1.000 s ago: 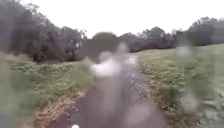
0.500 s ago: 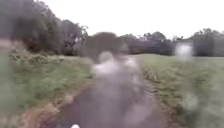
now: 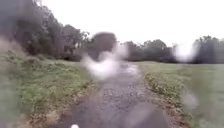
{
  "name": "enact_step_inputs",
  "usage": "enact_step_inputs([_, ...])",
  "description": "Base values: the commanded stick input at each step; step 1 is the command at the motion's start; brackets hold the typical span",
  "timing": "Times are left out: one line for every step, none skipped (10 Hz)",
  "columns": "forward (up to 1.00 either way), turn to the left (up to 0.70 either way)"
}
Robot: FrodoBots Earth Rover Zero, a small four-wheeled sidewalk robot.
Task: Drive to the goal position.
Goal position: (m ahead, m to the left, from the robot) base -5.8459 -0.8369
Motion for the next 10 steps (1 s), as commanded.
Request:
enact_step_inputs([0.85,0.00])
enact_step_inputs([0.85,-0.01])
enact_step_inputs([0.85,-0.04])
enact_step_inputs([0.85,-0.32])
enact_step_inputs([0.85,-0.33])
enact_step_inputs([0.85,-0.34])
enact_step_inputs([0.85,-0.34])
enact_step_inputs([0.85,-0.34])
enact_step_inputs([0.85,-0.34])
enact_step_inputs([0.85,-0.34])
